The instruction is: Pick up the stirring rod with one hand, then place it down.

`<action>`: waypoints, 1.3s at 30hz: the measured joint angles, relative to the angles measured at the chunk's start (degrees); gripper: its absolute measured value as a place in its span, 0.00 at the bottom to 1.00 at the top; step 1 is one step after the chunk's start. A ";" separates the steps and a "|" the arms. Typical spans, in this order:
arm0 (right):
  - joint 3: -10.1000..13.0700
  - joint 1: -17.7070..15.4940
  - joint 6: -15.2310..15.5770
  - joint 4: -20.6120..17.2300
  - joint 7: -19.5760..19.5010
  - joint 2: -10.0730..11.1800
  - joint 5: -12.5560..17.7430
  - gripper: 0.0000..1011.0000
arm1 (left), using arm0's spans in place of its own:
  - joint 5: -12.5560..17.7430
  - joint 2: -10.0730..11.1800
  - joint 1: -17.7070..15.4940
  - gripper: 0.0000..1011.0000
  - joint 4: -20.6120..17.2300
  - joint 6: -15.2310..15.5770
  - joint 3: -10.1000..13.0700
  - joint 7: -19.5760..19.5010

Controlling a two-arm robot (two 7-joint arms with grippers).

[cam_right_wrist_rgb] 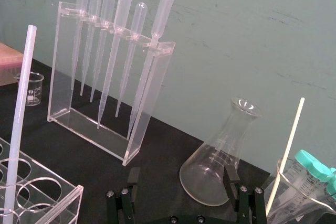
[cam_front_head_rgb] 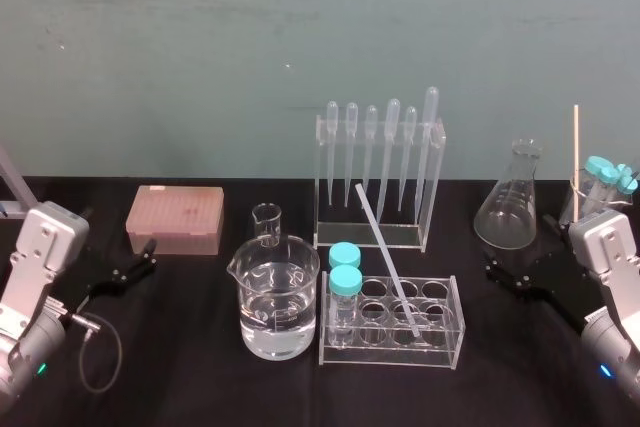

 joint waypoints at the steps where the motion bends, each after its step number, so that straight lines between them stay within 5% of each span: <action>1: 0.00 0.00 0.00 0.00 0.00 0.00 0.00 0.99 | 0.00 0.00 0.00 0.99 0.00 0.00 0.00 0.00; 39: 0.00 0.00 0.00 0.00 0.00 0.00 0.00 0.99 | 0.00 0.00 0.00 0.99 0.00 0.00 0.00 0.00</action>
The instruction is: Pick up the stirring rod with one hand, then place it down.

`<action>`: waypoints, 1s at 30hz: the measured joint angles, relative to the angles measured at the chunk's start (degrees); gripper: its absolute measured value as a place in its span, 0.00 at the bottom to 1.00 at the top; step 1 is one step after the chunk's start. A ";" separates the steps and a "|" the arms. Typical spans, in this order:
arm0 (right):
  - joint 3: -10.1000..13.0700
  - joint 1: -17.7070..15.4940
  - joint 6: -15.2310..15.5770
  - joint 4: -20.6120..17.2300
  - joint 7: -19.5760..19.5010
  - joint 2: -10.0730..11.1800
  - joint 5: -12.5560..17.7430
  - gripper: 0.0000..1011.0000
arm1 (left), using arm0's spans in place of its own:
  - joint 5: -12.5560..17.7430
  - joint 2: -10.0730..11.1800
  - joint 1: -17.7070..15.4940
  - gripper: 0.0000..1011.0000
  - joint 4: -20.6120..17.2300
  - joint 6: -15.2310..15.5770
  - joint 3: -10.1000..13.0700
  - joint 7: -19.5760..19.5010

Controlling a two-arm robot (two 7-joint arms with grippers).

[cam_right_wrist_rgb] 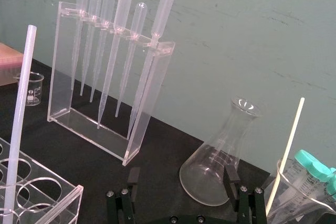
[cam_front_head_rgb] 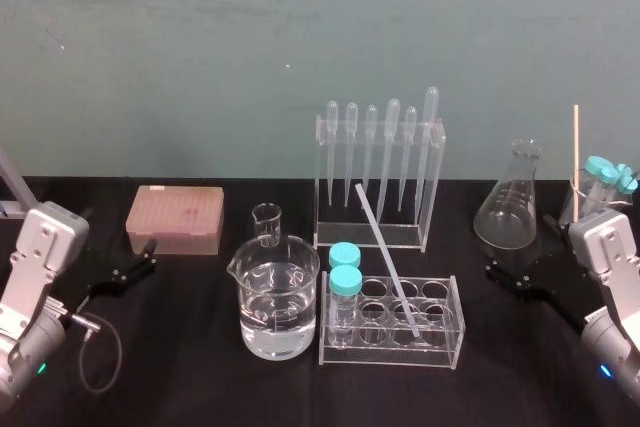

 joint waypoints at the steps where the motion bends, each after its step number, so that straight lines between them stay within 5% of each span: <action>1: 0.00 0.00 0.00 0.00 0.00 0.00 0.00 0.99 | 0.00 0.00 0.00 0.99 0.00 0.00 0.00 0.00; 17: 1.26 0.30 0.69 -0.38 1.58 -0.29 0.69 0.99 | 0.00 0.00 0.00 0.99 0.00 0.00 0.00 0.00; 24: 3.80 1.99 5.69 -3.79 11.67 -1.83 10.59 0.99 | 0.00 0.00 0.00 0.99 0.00 0.00 0.00 0.00; 30: 4.20 3.98 11.04 -5.23 18.15 -3.18 16.09 0.99 | 0.00 0.00 0.00 0.99 0.00 0.00 0.00 0.00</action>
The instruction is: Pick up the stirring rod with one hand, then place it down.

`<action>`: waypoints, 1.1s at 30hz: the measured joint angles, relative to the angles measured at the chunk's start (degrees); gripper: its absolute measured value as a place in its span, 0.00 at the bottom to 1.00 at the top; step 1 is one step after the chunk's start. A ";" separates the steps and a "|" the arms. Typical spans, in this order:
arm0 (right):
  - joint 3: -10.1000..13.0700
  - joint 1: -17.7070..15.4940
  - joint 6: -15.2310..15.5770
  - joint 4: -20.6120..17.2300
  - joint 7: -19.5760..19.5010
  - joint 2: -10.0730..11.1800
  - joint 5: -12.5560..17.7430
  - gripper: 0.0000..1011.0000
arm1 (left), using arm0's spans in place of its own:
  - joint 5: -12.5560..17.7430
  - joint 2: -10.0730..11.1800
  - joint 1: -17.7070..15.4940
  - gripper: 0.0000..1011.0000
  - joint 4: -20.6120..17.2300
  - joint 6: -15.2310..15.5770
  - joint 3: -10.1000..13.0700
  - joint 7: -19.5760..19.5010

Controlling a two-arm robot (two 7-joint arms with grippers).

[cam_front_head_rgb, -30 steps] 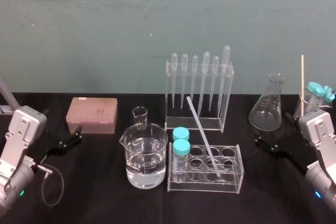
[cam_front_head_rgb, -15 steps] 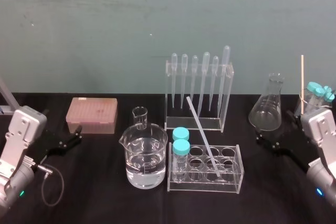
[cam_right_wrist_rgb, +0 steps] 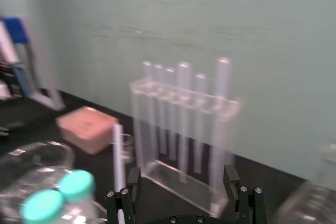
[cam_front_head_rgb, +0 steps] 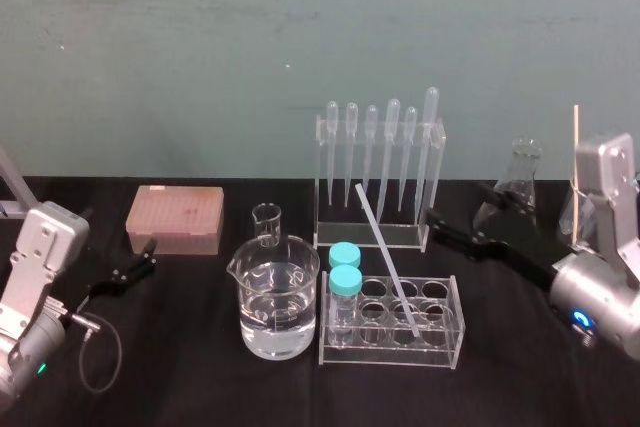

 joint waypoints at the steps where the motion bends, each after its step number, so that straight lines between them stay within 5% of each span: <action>1: -0.04 0.69 1.47 -0.07 1.42 -0.45 0.98 0.99 | 0.00 0.00 0.00 0.99 0.00 0.00 0.00 0.00; 14: -4.02 7.59 7.27 5.58 10.41 -3.28 1.23 0.99 | 0.00 0.00 0.00 0.99 0.00 0.00 0.00 0.00; 33: -7.72 14.02 7.69 15.32 13.98 -7.94 -0.55 0.99 | 0.00 0.00 0.00 0.99 0.00 0.00 0.00 0.00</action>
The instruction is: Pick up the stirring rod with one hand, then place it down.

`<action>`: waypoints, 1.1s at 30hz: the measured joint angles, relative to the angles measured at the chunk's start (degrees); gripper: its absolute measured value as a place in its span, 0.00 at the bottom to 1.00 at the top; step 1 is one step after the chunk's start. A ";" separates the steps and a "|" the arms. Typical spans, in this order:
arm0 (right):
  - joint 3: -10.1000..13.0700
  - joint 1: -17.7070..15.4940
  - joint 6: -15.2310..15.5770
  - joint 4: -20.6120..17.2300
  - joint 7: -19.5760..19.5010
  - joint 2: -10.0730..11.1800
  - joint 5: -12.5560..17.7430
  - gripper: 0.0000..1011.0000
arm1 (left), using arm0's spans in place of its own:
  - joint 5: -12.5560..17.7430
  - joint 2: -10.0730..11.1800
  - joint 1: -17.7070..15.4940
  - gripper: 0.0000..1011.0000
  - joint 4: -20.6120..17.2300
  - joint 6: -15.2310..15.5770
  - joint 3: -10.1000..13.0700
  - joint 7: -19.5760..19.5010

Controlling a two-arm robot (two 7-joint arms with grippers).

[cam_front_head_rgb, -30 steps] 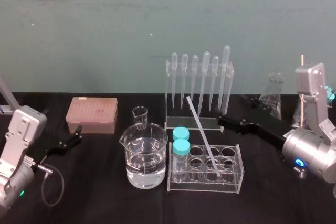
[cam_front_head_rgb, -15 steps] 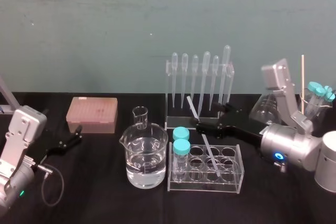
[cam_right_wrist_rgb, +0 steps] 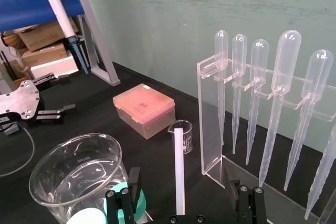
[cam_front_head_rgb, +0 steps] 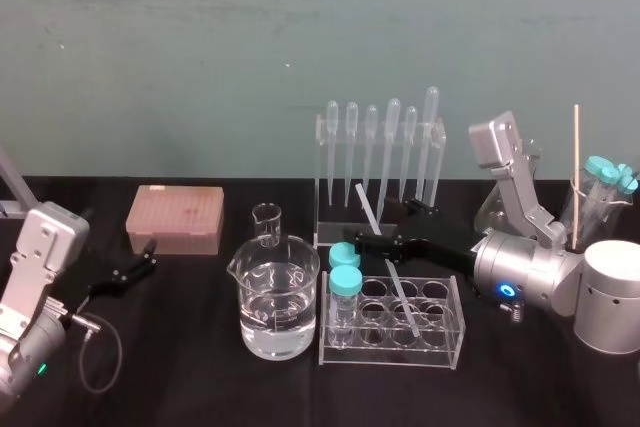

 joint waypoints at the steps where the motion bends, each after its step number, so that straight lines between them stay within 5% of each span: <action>1: -0.05 0.13 -0.09 0.22 0.02 -0.13 -0.04 0.99 | 0.00 0.00 0.00 0.99 0.00 0.00 0.00 0.00; 17: -0.13 0.33 -0.56 0.52 0.05 -0.34 -0.29 0.94 | 0.00 0.00 0.00 0.99 0.00 0.00 0.00 0.00; 33: -0.05 0.22 -0.46 0.35 0.01 -0.24 -0.20 0.45 | 0.00 0.00 0.00 0.99 0.00 0.00 0.00 0.00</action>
